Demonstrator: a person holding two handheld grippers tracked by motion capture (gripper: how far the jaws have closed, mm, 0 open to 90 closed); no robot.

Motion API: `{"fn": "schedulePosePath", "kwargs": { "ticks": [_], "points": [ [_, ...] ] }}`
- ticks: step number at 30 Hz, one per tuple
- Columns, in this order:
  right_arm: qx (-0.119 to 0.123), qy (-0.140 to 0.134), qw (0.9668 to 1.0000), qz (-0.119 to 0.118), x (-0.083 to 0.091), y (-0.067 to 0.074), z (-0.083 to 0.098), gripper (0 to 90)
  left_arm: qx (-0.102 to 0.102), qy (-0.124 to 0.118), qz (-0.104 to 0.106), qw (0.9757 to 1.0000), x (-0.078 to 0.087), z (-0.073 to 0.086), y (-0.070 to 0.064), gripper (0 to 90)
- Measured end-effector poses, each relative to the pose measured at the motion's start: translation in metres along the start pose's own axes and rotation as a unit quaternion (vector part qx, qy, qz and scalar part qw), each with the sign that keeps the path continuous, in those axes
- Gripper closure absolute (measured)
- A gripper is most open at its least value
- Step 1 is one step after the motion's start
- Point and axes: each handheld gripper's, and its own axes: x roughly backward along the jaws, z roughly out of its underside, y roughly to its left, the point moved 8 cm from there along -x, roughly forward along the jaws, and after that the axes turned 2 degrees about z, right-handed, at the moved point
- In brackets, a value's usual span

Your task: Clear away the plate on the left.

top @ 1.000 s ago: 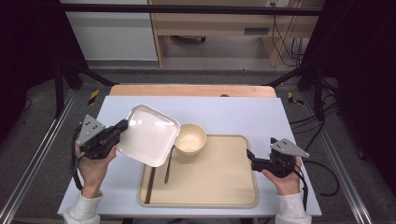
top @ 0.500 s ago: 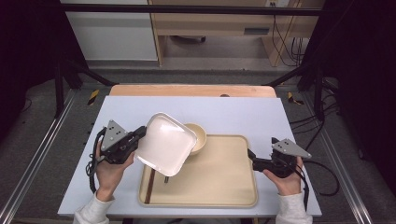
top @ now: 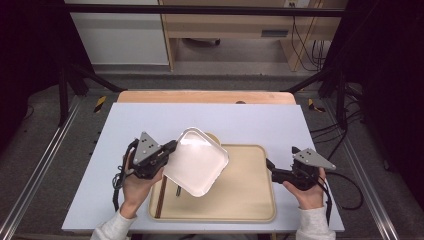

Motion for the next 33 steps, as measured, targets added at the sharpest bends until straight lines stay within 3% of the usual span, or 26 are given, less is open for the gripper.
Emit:
{"fn": "schedulePosePath", "kwargs": {
  "ticks": [12,15,33],
  "points": [
    [-0.003,-0.009,1.0000,0.003,0.005,-0.003,-0.004,5.2,-0.014,0.019,0.021,0.9995,-0.025,0.002,-0.030,89.0],
    [-0.004,-0.011,0.9999,0.004,0.005,-0.003,-0.005,5.2,-0.004,0.020,0.032,0.9993,-0.030,0.004,-0.037,89.0],
    [-0.002,-0.017,0.9999,0.003,0.008,-0.002,-0.007,5.2,0.011,0.047,0.059,0.9971,-0.066,0.024,-0.068,89.0]
  ]
}}
